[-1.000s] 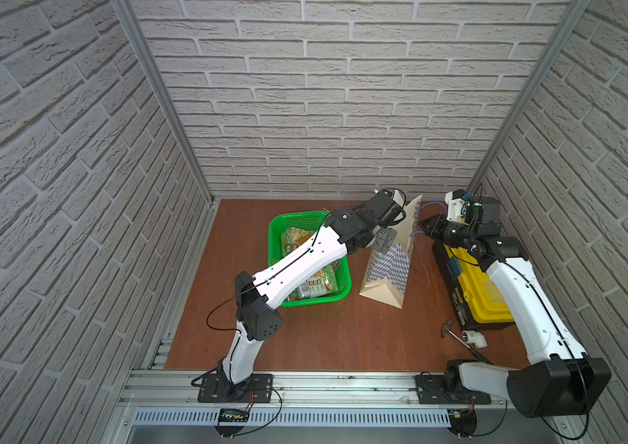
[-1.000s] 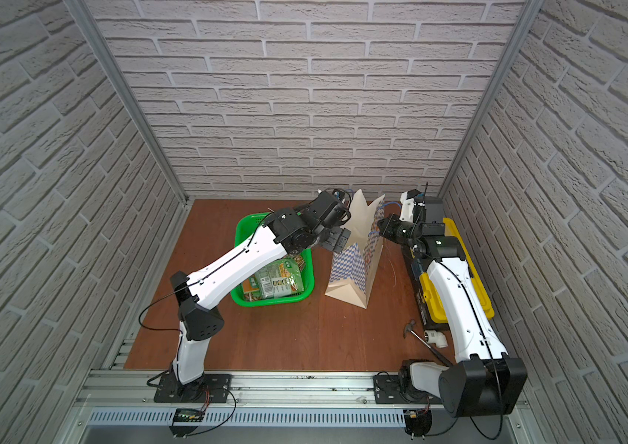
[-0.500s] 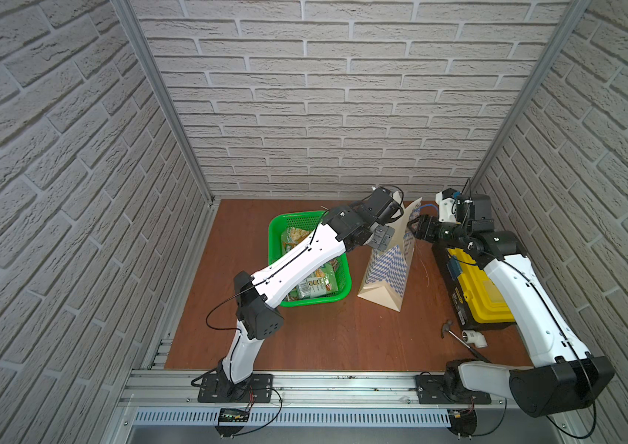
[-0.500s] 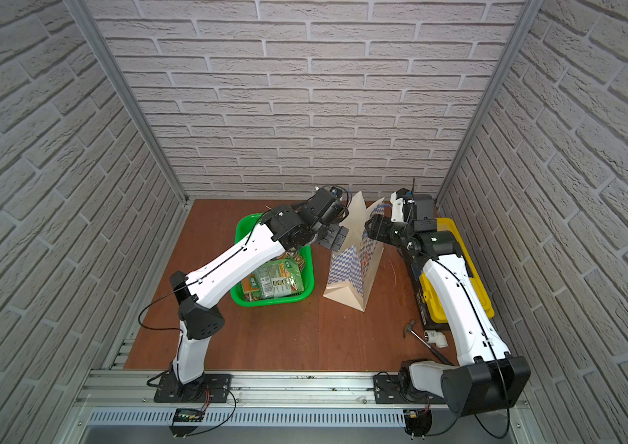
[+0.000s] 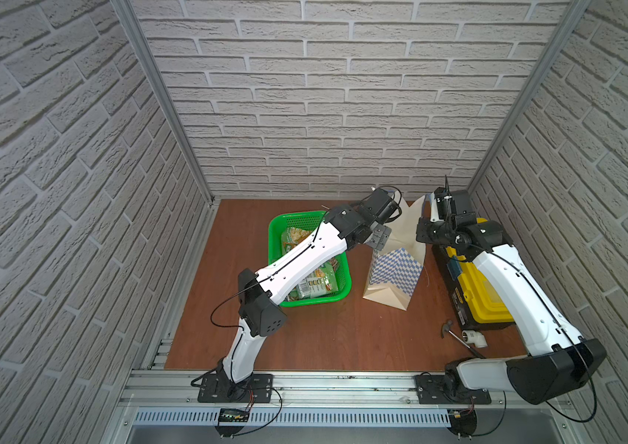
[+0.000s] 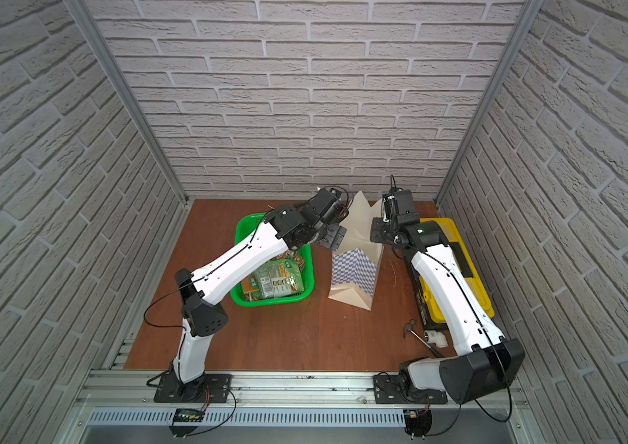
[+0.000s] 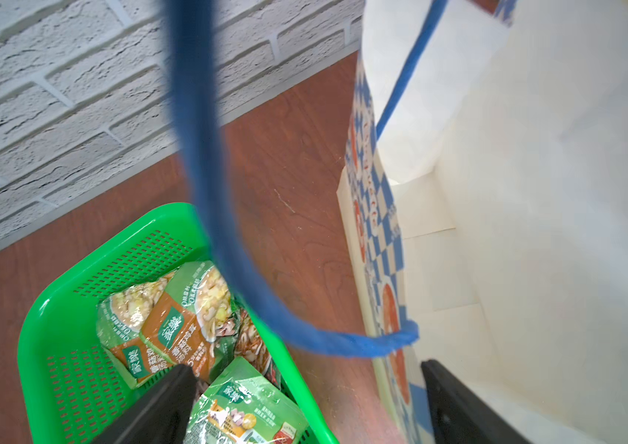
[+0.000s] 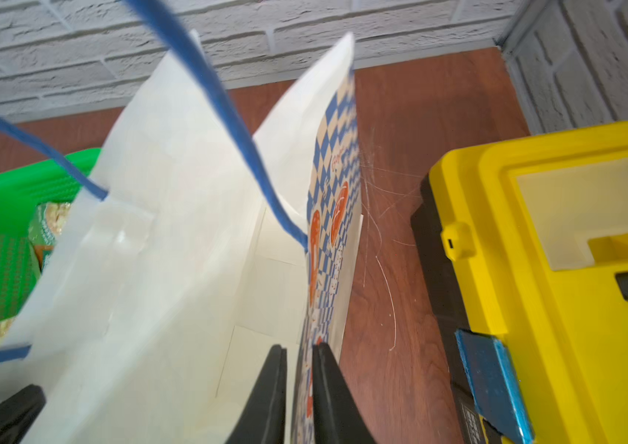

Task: Place the condiment packets inside the bag
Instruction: Open the paper bag at the center of the board.

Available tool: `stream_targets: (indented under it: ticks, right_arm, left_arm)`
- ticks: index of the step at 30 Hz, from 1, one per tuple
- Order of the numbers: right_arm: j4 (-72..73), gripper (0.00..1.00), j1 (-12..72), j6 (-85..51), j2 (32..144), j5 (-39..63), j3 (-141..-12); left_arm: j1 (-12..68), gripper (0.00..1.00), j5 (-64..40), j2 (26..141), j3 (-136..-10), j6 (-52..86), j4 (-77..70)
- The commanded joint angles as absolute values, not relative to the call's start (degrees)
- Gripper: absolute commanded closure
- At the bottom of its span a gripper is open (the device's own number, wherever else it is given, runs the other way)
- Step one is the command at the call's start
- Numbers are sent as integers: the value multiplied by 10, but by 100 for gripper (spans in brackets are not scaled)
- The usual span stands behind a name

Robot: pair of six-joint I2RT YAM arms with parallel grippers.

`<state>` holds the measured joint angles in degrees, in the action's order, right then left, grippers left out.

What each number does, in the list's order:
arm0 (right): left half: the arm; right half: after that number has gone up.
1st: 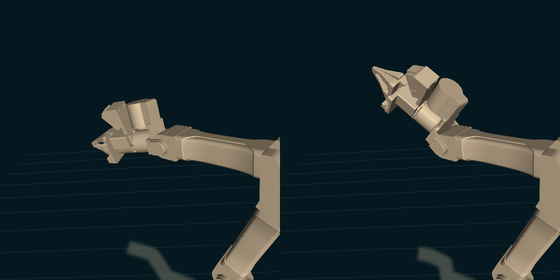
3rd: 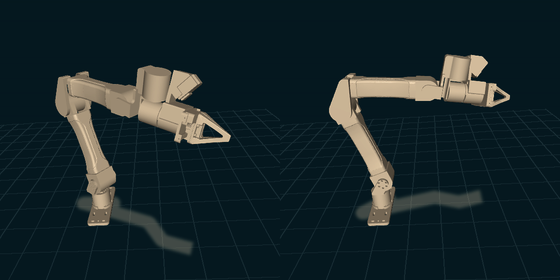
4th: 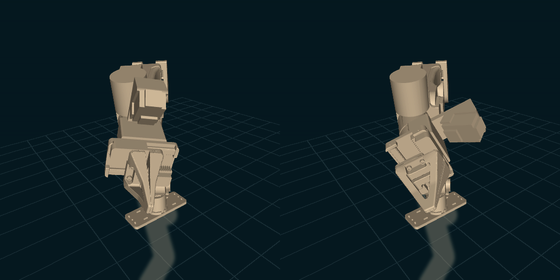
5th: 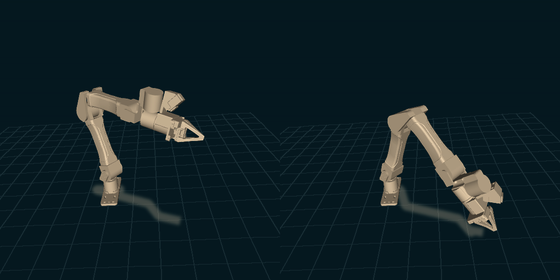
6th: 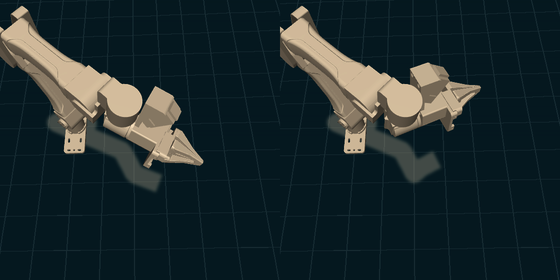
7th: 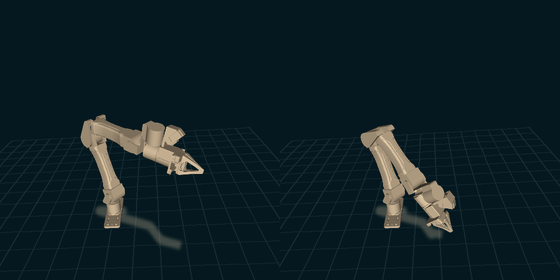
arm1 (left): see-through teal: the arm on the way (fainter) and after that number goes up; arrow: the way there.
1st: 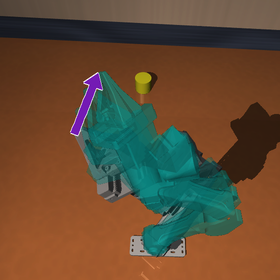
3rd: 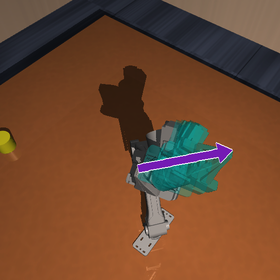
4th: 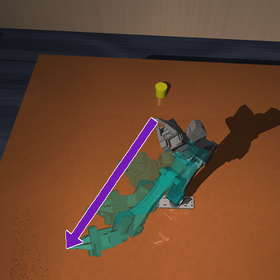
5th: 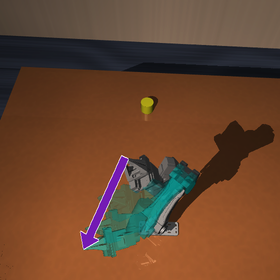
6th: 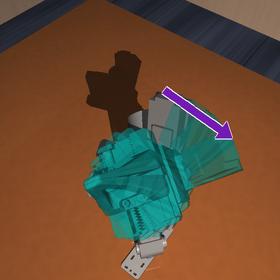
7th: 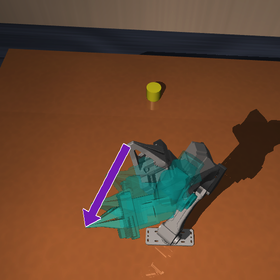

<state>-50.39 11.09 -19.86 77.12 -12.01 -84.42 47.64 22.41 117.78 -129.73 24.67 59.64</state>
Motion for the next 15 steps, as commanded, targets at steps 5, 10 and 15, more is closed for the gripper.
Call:
stream_targets:
  ticks: [5,10,15]
  right_arm:
    - [-512,95,106,-177,734,-183,-830]
    - [-442,97,89,-194,715,-111,-777]
    - [-366,97,88,-212,706,-24,-752]
  left_arm:
    - [464,6,270,1108,-1177,268,549]
    - [458,6,266,1054,-1117,280,523]
    - [459,3,218,997,-1094,281,482]
